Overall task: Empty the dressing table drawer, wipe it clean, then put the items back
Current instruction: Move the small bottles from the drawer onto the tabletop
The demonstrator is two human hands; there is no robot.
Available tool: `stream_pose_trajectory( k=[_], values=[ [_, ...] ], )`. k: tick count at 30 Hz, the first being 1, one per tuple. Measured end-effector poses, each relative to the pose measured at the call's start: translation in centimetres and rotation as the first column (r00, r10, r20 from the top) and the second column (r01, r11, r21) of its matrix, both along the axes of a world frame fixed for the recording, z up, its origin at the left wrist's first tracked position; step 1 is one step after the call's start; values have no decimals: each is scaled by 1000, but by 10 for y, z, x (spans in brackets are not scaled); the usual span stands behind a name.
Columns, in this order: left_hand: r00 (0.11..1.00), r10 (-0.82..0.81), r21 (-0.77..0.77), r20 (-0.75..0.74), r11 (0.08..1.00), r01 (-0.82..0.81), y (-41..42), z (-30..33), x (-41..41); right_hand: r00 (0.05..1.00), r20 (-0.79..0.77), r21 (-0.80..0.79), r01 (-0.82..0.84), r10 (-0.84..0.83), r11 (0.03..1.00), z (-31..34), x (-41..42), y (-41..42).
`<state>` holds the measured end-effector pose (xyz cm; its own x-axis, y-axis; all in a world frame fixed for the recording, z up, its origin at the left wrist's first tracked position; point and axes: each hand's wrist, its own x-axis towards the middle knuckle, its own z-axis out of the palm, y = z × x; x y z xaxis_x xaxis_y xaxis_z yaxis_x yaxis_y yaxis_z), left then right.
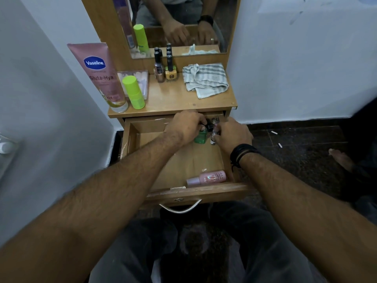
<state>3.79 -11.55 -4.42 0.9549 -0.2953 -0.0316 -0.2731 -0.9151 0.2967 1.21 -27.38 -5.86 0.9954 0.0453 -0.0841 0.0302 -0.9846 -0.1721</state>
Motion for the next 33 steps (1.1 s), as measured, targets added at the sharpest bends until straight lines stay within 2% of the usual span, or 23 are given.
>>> stream_pose_trajectory(
  k=[13,21,28,33],
  values=[
    [999,1,-49,33,999,0,4,-19,1,999,35,15,3,-3,1000,-7,2,1],
    [999,37,-134,-10,990,-38,14,-29,-3,999,36,17,-13,13,1000,-8,4,0],
    [995,59,-64,-79,996,-64,14,-37,-4,1000,7,0,-14,14,1000,-8,7,-1],
    [996,60,-15,-70,998,-61,10,-38,-1,1000,-21,9,-17,17,1000,-10,10,-2]
  ],
)
